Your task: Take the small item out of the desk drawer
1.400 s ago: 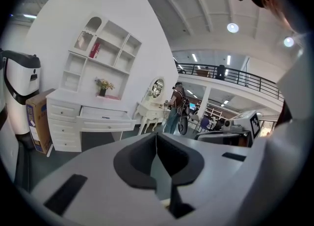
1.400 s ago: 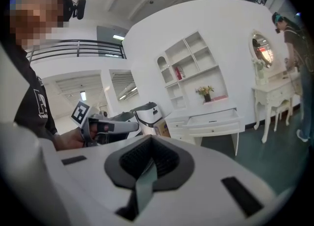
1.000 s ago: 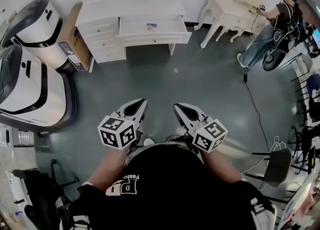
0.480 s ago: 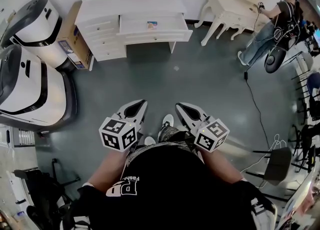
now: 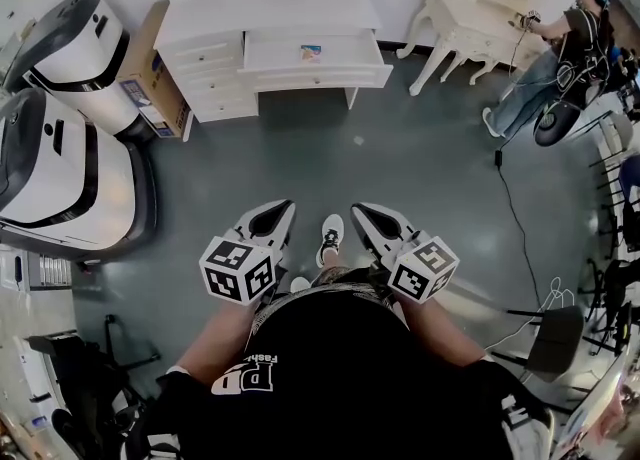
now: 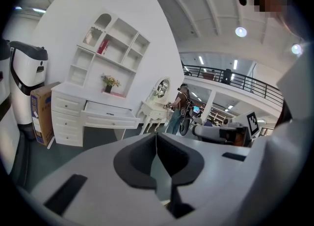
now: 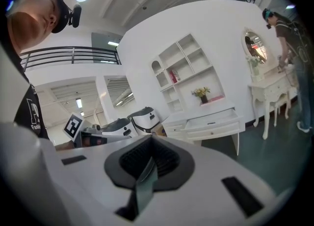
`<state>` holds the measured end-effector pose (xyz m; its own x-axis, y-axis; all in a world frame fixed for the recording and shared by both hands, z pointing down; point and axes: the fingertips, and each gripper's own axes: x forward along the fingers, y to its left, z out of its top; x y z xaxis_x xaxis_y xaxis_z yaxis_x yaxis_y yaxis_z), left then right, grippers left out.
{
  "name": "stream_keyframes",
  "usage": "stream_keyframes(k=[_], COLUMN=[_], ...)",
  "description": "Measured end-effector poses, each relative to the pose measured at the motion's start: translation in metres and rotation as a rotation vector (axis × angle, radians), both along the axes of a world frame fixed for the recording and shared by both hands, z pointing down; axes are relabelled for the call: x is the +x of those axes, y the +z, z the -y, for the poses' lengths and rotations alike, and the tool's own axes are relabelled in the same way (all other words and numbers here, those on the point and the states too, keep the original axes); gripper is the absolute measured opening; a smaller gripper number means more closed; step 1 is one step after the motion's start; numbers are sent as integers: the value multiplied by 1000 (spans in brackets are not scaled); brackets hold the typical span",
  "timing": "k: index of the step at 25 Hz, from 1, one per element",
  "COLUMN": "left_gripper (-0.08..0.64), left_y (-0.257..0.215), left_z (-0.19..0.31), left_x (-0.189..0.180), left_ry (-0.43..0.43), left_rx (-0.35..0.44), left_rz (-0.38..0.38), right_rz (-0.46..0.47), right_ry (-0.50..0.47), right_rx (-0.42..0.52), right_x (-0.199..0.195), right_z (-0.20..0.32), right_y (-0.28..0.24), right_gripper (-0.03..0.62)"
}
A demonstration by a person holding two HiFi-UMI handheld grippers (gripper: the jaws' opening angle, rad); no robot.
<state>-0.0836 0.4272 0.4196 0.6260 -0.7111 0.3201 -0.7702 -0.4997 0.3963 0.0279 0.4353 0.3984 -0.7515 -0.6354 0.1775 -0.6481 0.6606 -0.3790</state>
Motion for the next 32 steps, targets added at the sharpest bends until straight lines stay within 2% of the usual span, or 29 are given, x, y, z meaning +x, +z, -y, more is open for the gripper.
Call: stream_keyframes(k=[14, 32], left_gripper=[17, 17], left_y=[5, 12], left_z=[63, 191], left_x=[6, 30], left_ry=[-2, -2], left_rx=[-24, -53], left_rz=[22, 54], right_rz=[5, 26], right_ry=[-17, -28], right_rx=[-36, -68], right_x=[3, 24], right_z=[68, 200], right_y=[10, 22], right_gripper=[9, 9])
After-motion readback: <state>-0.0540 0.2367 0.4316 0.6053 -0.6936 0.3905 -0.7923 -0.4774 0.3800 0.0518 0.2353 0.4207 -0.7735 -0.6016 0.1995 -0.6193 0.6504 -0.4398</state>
